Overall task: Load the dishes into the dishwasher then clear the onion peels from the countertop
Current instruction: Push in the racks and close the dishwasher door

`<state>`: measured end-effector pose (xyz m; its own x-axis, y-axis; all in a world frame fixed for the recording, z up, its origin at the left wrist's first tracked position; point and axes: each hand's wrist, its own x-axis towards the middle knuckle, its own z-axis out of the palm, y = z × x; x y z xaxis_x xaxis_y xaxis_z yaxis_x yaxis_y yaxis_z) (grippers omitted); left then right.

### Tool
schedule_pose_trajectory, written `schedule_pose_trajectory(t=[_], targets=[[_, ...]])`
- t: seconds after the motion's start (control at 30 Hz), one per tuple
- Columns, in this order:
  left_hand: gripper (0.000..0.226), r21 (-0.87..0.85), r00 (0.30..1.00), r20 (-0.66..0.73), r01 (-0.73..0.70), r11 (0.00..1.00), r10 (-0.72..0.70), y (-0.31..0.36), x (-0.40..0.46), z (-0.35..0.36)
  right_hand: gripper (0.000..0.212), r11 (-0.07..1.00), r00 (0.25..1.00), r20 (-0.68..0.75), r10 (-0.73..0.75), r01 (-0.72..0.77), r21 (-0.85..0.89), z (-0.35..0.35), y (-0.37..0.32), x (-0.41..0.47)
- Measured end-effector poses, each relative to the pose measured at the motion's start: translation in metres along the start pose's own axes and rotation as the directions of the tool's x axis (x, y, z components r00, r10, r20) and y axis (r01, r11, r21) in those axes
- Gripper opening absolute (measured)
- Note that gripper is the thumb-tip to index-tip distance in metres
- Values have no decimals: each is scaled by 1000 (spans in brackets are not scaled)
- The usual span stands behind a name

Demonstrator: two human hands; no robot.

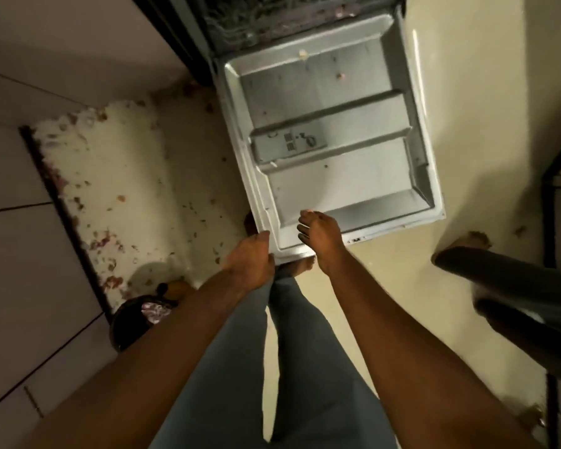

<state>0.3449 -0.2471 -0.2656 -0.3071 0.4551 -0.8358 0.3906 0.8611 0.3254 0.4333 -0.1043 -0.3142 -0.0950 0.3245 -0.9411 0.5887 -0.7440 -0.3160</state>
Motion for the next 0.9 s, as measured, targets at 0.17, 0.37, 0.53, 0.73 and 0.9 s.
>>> schedule_pose_trajectory(t=[0.17, 0.37, 0.53, 0.73, 0.9], targets=[[49, -116, 998, -38, 53, 992, -58, -20, 15, -10, 16, 990, 996, 83, -40, 50, -129, 23, -19, 19], [50, -152, 993, -68, 81, 985, -93, 13, 27, 9, 35, 984, 992, 101, -71, 87, -157, 0, -43, 31], [52, -156, 989, -102, 90, 984, -106, 56, 33, 40, 24, 993, 997, 82, 11, -1, -115, -51, -47, 47], [49, -245, 982, -49, 164, 956, -181, 118, 55, 89, 28, 984, 989, 75, 130, -119, -135, -129, -45, 70], [44, -313, 977, -15, 198, 929, -213, 157, 76, 126, 38, 980, 980, 14, 199, -199, -5, -198, -39, 96]])
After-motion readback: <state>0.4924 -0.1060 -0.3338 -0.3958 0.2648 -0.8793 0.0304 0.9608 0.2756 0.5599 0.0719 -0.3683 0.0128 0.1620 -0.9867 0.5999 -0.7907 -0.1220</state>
